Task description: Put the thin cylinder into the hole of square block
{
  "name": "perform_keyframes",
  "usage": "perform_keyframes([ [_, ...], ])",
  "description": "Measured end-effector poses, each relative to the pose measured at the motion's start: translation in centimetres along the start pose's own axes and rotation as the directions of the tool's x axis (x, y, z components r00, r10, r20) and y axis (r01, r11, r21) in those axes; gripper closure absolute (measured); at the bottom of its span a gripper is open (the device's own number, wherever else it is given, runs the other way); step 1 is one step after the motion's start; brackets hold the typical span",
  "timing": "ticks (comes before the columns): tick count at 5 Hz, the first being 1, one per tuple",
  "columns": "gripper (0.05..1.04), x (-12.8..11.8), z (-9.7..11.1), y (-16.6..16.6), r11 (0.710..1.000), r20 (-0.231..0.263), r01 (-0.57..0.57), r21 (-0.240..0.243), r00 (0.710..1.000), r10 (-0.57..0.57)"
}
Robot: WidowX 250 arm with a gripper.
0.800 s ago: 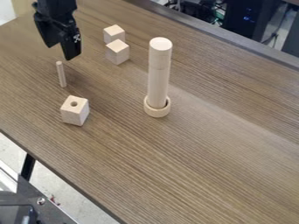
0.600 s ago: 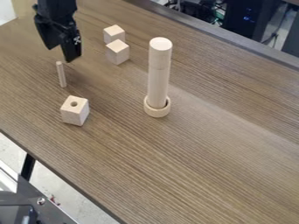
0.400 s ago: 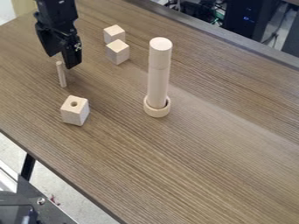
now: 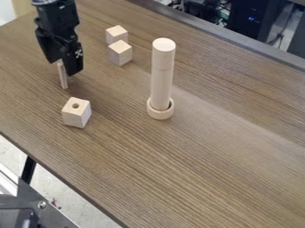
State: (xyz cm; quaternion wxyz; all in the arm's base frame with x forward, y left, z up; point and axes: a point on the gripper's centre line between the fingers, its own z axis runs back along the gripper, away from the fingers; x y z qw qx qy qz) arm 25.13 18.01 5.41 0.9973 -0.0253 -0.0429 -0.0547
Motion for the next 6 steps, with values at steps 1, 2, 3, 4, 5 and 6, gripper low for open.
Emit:
perform_keyframes([
  [1, 0.082, -0.58, 0.28, -0.35, 1.0, 0.011, 0.011, -0.01, 1.0, -0.011],
  [2, 0.11, -0.93, 0.43, -0.54, 1.0, 0.011, 0.029, -0.01, 1.0, -0.029],
  [3, 0.382, -1.13, 0.4, -0.43, 0.999, -0.001, 0.05, -0.003, 0.999, -0.05],
  [4, 0.688, -1.28, 0.28, -0.19, 0.998, -0.007, 0.055, 0.015, 0.998, -0.055],
  [5, 0.912, -1.53, -0.33, -0.15, 0.998, -0.024, 0.051, 0.027, 0.998, -0.05],
  [6, 0.968, -1.52, -0.42, -0.22, 0.998, -0.027, 0.056, 0.035, 0.998, -0.055],
])
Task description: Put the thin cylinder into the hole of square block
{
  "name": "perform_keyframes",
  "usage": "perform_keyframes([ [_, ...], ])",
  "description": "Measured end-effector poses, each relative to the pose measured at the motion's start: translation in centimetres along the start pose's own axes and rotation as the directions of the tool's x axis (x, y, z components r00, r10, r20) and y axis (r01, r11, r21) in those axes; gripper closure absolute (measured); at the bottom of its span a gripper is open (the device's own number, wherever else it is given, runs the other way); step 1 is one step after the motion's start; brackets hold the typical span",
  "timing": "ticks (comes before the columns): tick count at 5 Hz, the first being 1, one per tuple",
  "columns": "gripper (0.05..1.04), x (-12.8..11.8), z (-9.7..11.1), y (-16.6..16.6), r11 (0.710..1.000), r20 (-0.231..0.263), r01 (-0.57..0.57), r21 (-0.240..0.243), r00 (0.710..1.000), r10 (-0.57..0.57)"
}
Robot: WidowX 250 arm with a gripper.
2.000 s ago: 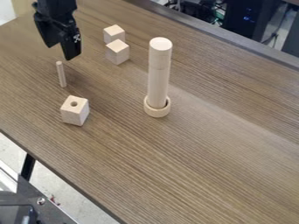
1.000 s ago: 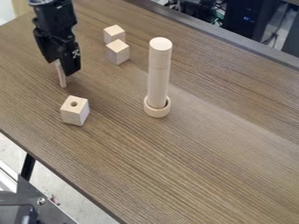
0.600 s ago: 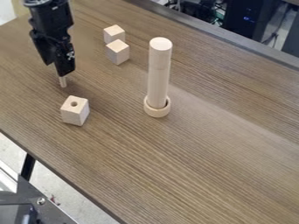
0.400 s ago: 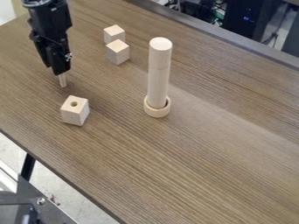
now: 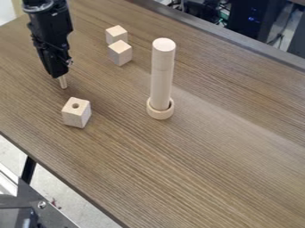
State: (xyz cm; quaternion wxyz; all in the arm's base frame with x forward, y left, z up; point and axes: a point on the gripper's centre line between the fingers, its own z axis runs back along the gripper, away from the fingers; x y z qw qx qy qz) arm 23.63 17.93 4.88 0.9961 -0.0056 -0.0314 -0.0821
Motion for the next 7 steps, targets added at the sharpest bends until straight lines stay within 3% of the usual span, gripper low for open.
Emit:
perform_keyframes([
  [1, 0.971, -0.1, 0.4, -1.1, 0.999, 0.014, -0.003, -0.049, 1.0, 0.004],
  [2, 0.971, 0.4, 3.7, -2.8, 0.997, 0.075, -0.001, -0.083, 0.997, 0.007],
  [3, 0.971, 0.5, 6.7, -4.3, 0.994, 0.139, 0.051, -0.092, 0.99, -0.038],
  [4, 0.971, -0.2, 7.8, -5.3, 0.993, 0.166, 0.106, -0.058, 0.982, -0.095],
  [6, 0.971, -1.4, 6.4, -7.1, 0.985, 0.124, 0.168, -0.03, 0.979, -0.163],
  [7, 0.971, -1.4, 5.7, -7.7, 0.984, 0.071, 0.177, -0.003, 0.982, -0.176],
])
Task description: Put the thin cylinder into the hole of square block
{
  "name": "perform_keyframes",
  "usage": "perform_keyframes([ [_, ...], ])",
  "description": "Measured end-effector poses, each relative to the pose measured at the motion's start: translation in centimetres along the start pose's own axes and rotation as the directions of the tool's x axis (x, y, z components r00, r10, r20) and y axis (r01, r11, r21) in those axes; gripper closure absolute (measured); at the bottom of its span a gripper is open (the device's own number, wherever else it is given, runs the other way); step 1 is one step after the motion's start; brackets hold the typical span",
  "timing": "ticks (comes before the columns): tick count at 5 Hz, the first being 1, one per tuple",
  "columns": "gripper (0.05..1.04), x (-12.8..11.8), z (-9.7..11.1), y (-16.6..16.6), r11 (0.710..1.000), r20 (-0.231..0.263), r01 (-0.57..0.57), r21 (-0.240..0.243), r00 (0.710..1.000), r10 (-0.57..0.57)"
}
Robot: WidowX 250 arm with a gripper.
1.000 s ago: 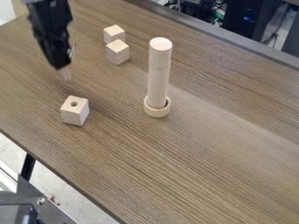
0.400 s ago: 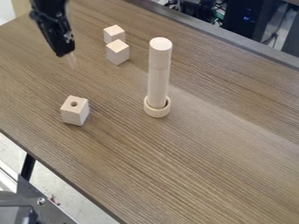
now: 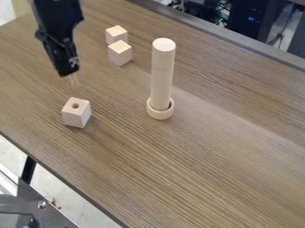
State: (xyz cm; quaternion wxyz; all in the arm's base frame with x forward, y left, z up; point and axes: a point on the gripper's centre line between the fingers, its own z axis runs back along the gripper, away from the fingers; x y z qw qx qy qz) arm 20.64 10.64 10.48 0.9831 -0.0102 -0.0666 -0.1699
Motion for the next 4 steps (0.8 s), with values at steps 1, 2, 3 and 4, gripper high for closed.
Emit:
perform_keyframes([
  [1, 0.971, -0.01, -0.33, -0.03, 0.999, -0.036, 0.008, 0.047, 0.999, -0.006],
  [2, 0.971, 0.03, -0.75, 0.17, 0.998, -0.051, 0.008, 0.055, 0.999, -0.006],
  [3, 0.971, -0.21, -0.78, 0.11, 0.999, -0.066, 0.0, 0.052, 0.998, 0.003],
  [4, 0.971, -0.54, -0.8, -0.12, 0.999, -0.087, -0.006, 0.036, 0.996, 0.009],
])
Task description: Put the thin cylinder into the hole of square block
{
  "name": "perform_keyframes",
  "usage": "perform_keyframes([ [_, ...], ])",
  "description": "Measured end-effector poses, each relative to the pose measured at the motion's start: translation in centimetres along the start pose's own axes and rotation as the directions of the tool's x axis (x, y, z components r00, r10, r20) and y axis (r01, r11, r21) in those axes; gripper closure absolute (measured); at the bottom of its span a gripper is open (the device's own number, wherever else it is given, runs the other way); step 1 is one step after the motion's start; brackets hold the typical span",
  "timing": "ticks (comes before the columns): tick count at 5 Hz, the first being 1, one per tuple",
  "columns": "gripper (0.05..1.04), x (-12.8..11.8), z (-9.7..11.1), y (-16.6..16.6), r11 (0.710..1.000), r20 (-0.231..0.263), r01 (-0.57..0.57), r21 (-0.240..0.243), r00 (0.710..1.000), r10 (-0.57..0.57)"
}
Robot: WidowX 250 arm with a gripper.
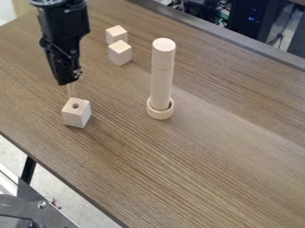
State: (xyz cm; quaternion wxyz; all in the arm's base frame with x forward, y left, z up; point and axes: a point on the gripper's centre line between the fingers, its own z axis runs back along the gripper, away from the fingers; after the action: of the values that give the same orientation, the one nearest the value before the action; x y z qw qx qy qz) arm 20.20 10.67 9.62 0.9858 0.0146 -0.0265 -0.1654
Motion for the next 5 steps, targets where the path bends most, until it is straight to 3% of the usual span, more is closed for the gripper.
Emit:
perform_keyframes([
  [2, 0.971, -0.4, -0.9, -0.2, 1.0, -0.024, -0.007, -0.016, 1.0, 0.007],
  [5, 0.971, -0.6, -1.9, 0.0, 1.0, -0.037, -0.02, 0.006, 0.999, 0.02],
])
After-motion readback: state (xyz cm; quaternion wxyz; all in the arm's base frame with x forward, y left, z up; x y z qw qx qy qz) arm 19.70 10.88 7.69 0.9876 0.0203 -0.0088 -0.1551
